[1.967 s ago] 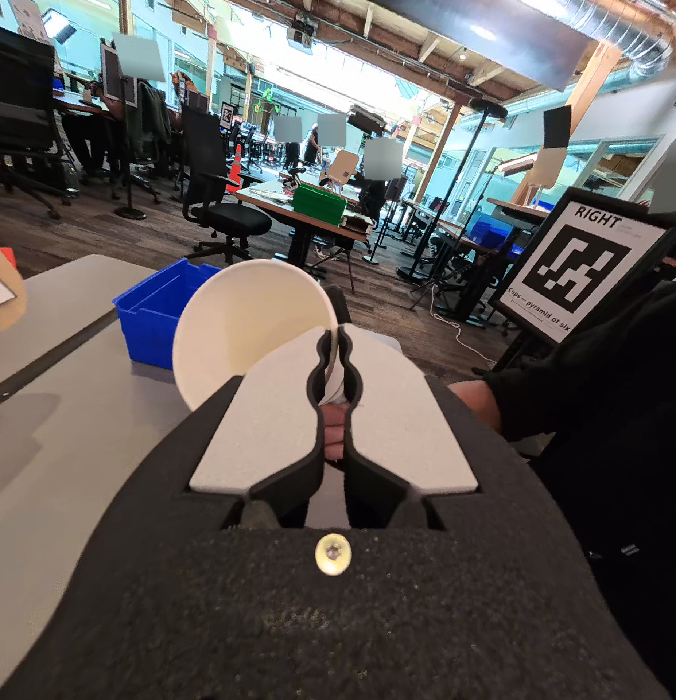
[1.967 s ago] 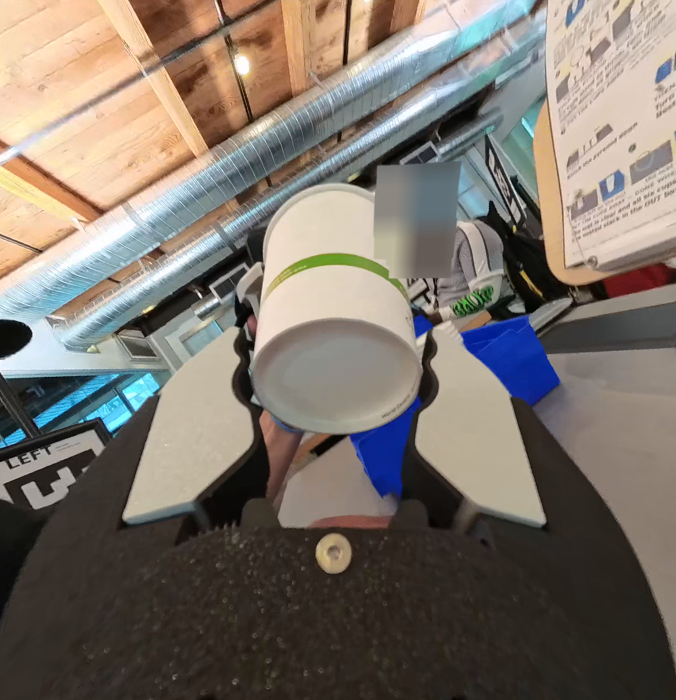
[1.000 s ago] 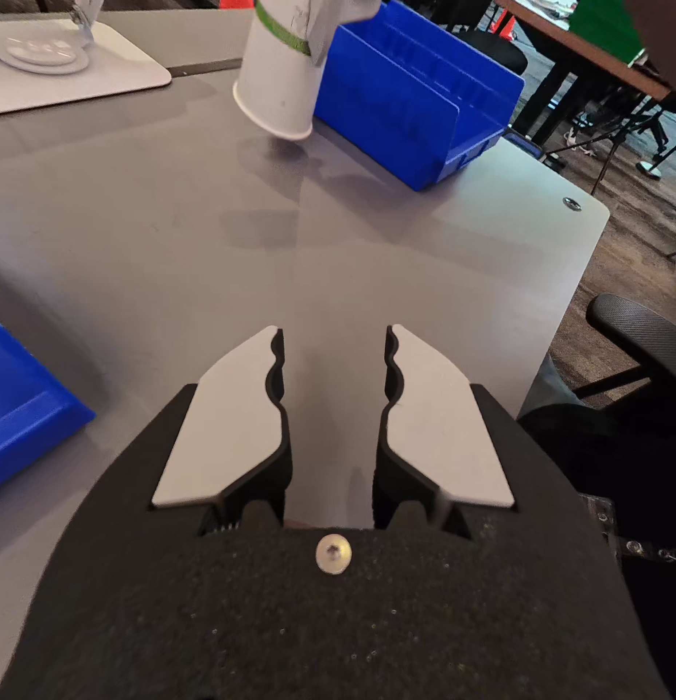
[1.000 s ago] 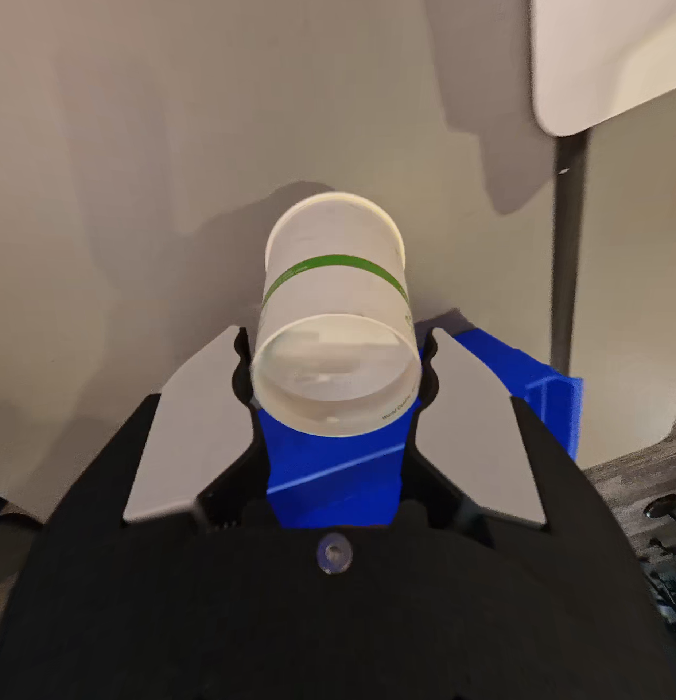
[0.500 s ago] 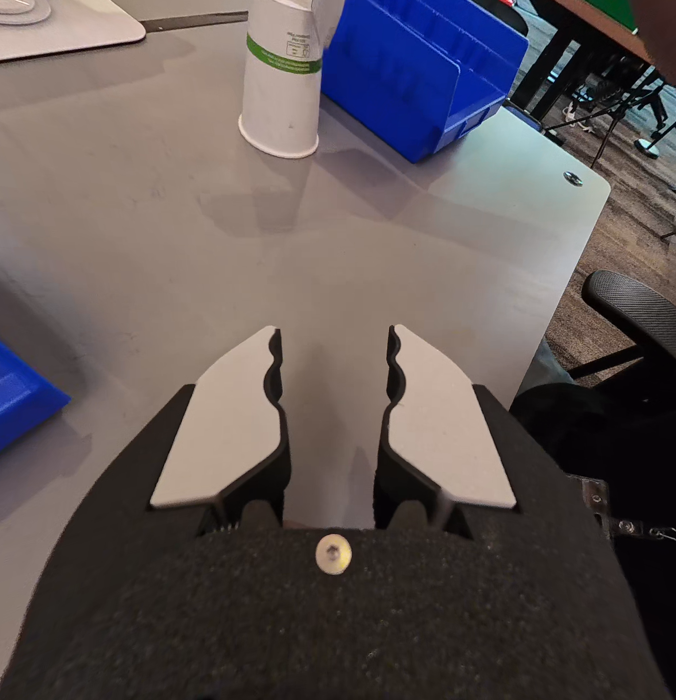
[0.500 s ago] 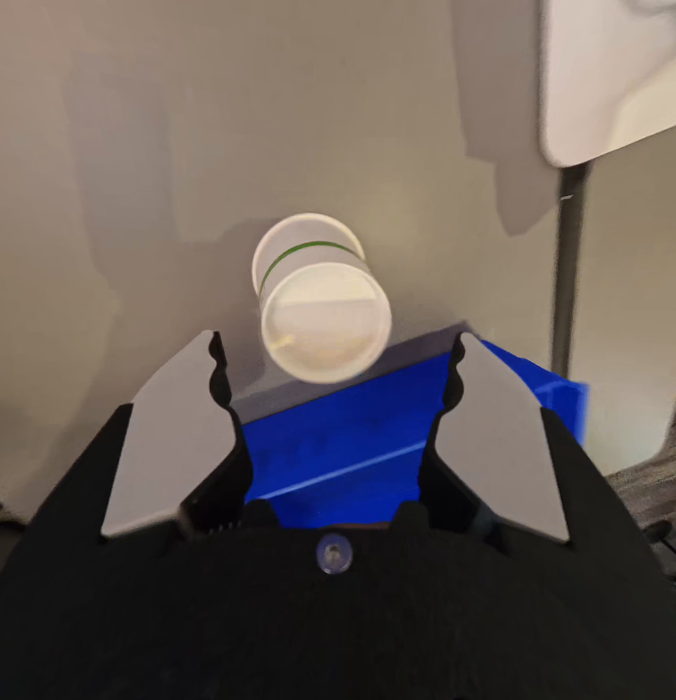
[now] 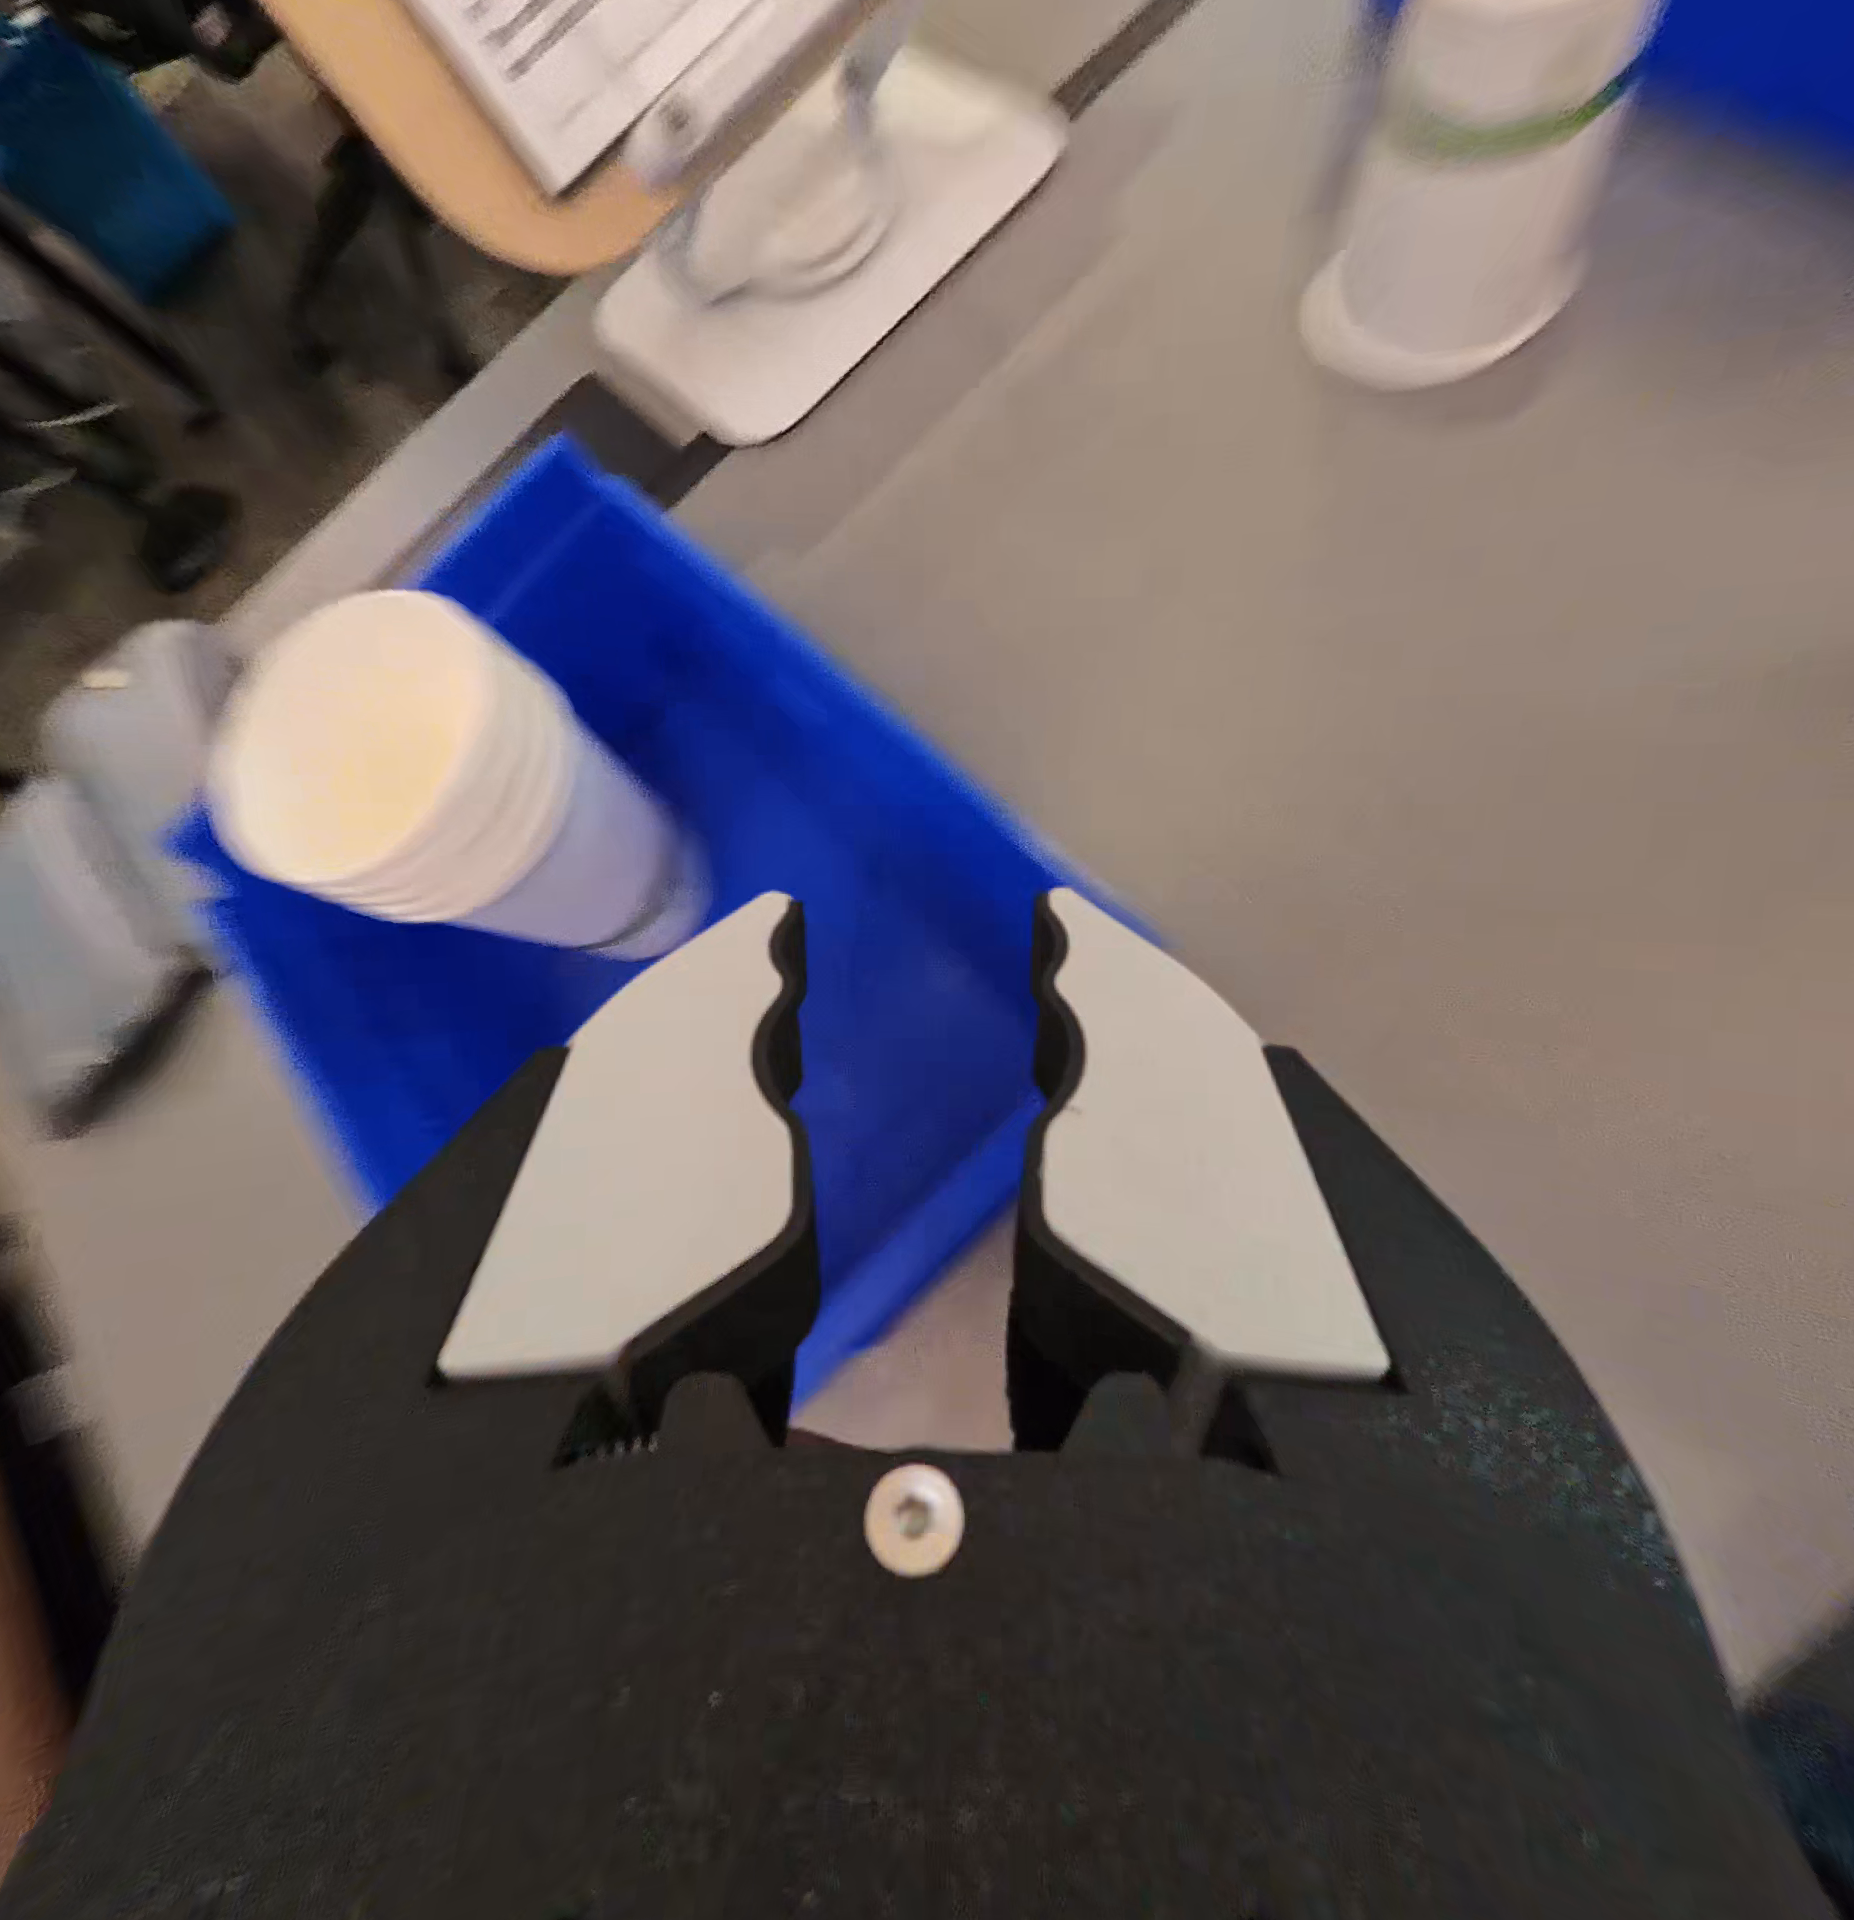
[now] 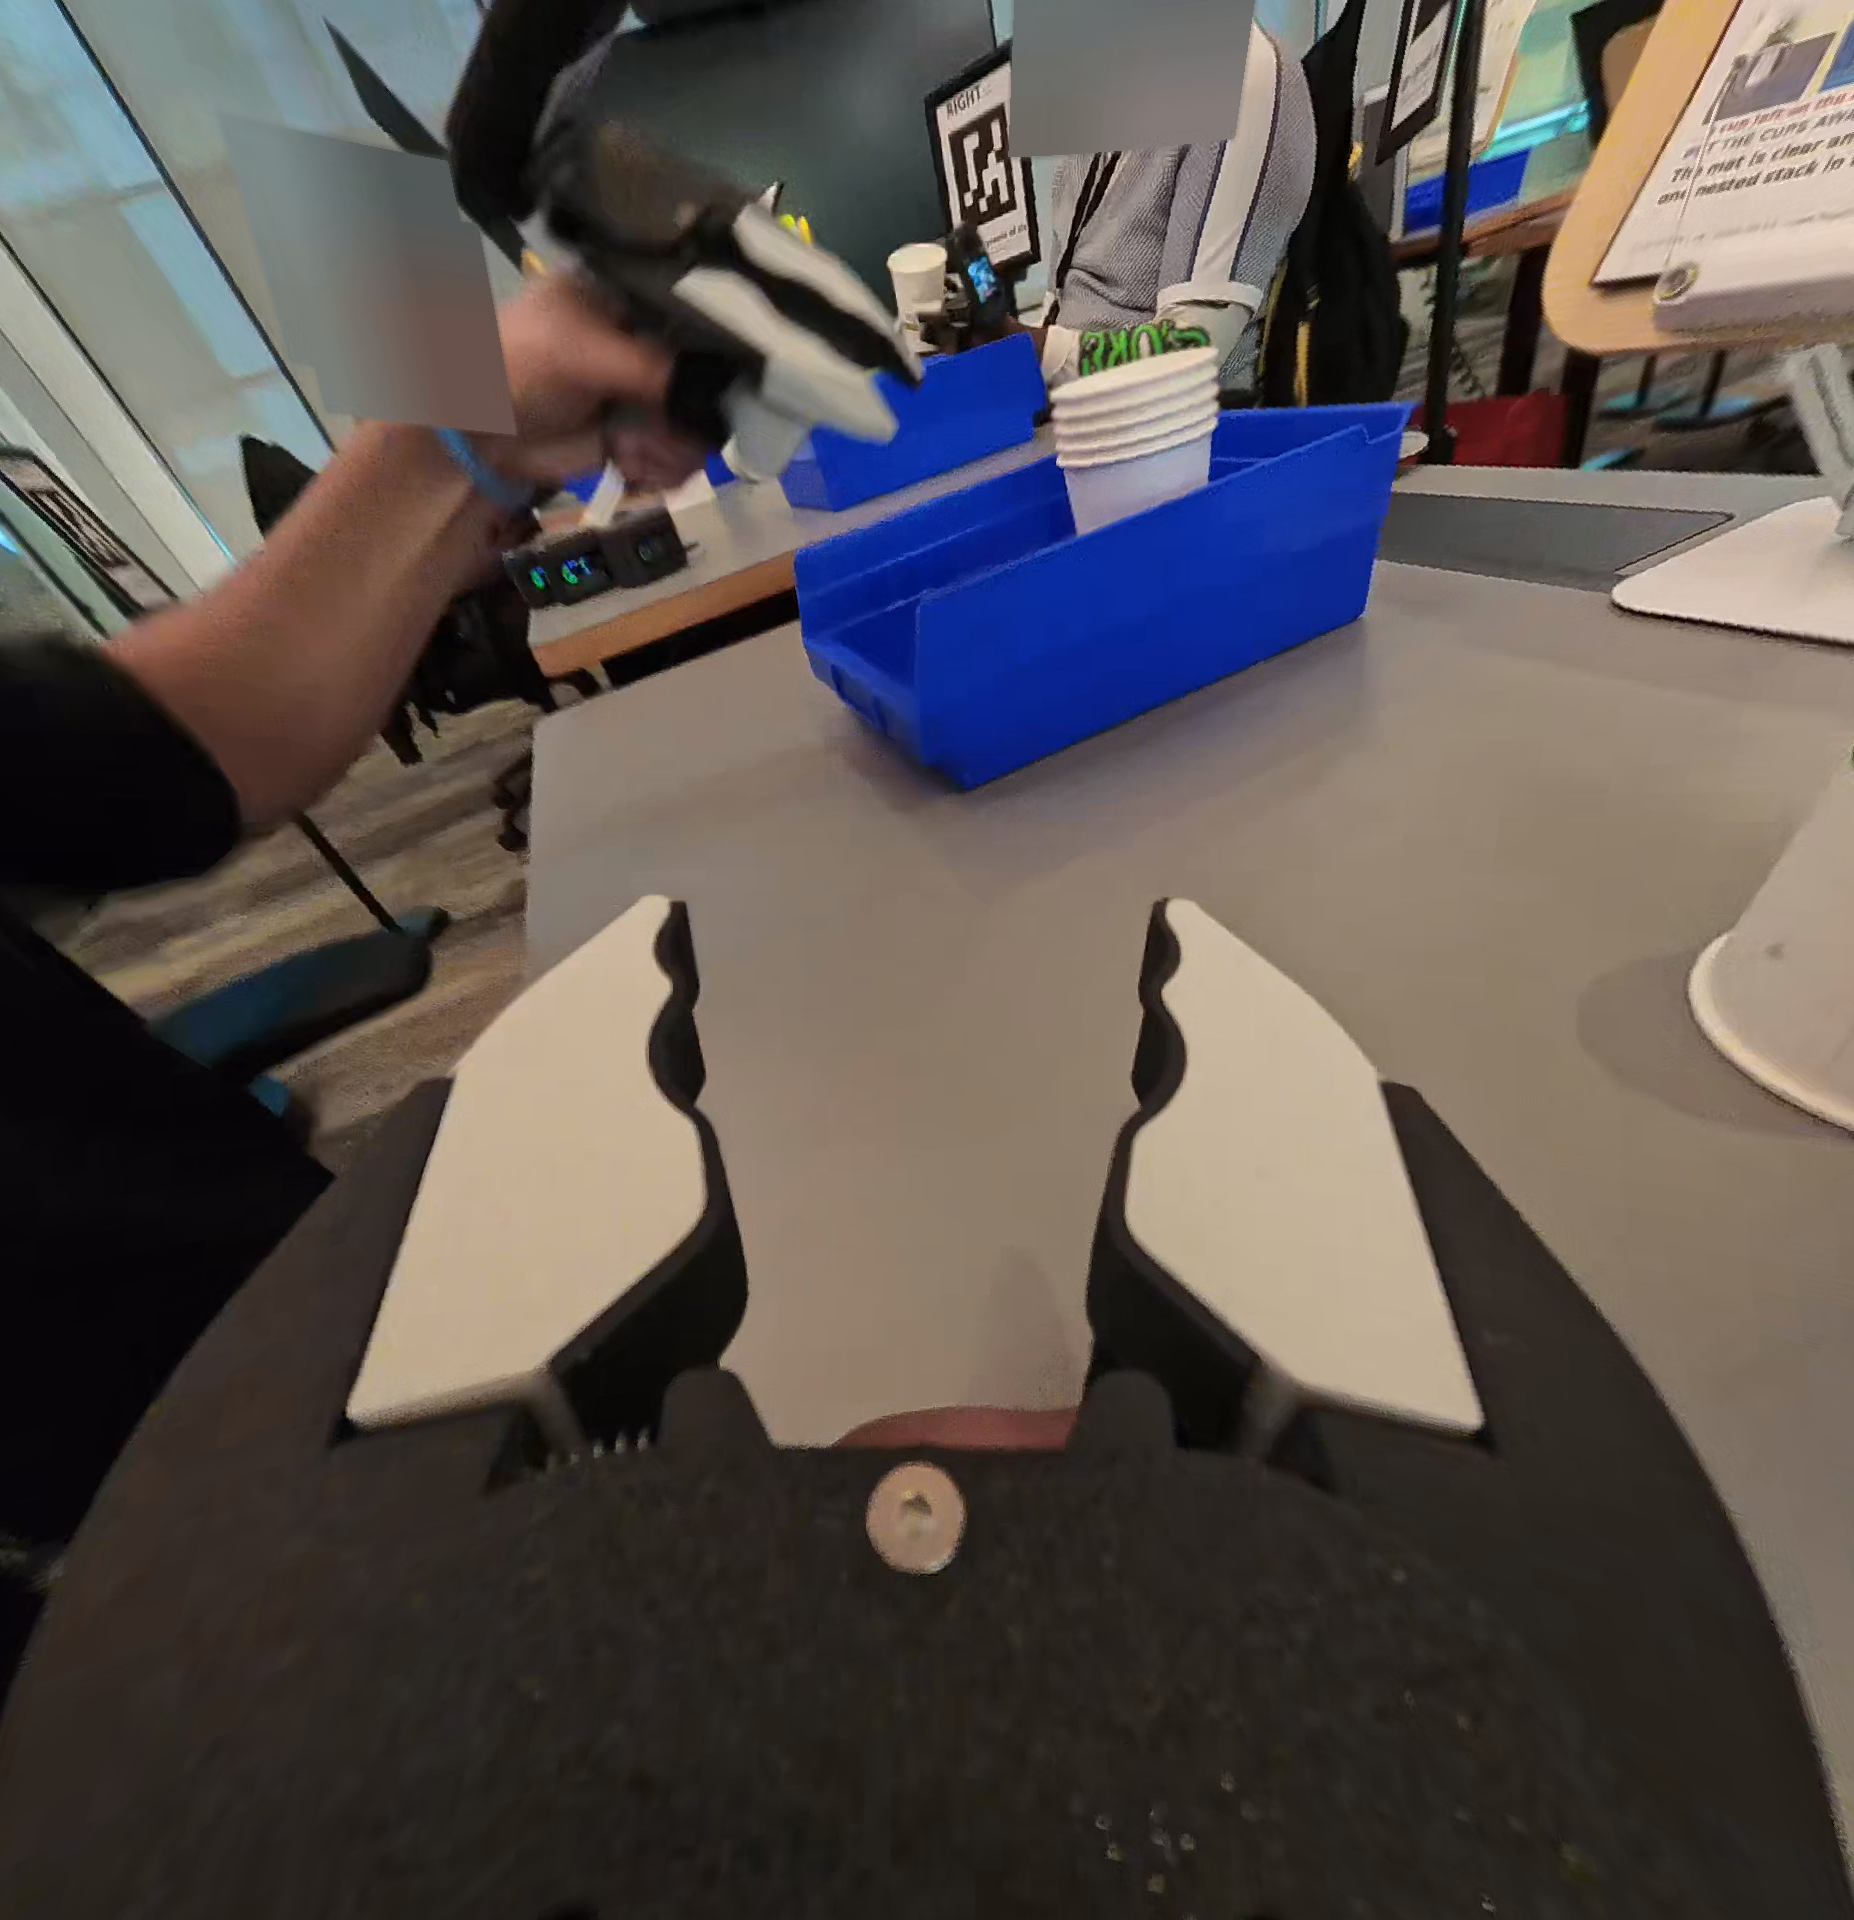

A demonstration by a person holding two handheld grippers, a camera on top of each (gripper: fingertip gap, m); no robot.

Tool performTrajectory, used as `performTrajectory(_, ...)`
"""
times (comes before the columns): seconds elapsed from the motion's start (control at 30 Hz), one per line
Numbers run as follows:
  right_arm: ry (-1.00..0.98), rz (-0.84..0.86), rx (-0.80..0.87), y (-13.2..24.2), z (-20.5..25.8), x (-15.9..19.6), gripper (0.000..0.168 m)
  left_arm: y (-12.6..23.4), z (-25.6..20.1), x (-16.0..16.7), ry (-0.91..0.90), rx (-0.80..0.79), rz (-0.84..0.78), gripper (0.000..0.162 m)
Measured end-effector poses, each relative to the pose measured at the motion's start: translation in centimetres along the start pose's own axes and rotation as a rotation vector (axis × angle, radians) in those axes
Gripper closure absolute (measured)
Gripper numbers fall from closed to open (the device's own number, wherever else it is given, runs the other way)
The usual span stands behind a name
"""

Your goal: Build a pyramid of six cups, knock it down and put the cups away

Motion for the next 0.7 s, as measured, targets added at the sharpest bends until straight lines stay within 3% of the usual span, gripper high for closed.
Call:
performTrajectory(0.2, 0.072, 0.077, 0.006, -0.3, 0.5, 1.6, 0.094, -6.2, 7.8, 0.4, -0.355, -0.103, 0.267, 0.126)
performTrajectory(0.6, 0.027, 0.125, -0.003, -0.1, 0.4, 2.9, 0.094, -10.4, 10.5, 0.7, -0.32, 0.055, 0.328, 0.14)
performTrajectory(0.7, 0.016, 0.121, -0.005, -0.1, 0.4, 2.9, 0.095, -10.4, 10.3, 0.8, -0.313, 0.085, 0.317, 0.155)
Point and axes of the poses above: each gripper's, where its closed fingertips meet, y back along the fingers, x out of its underside, z = x × y across the jaws, the point moved 1 cm from there along y, back along the fingers, and after that the axes turned 10 degrees about -x, right-handed, at the moved point
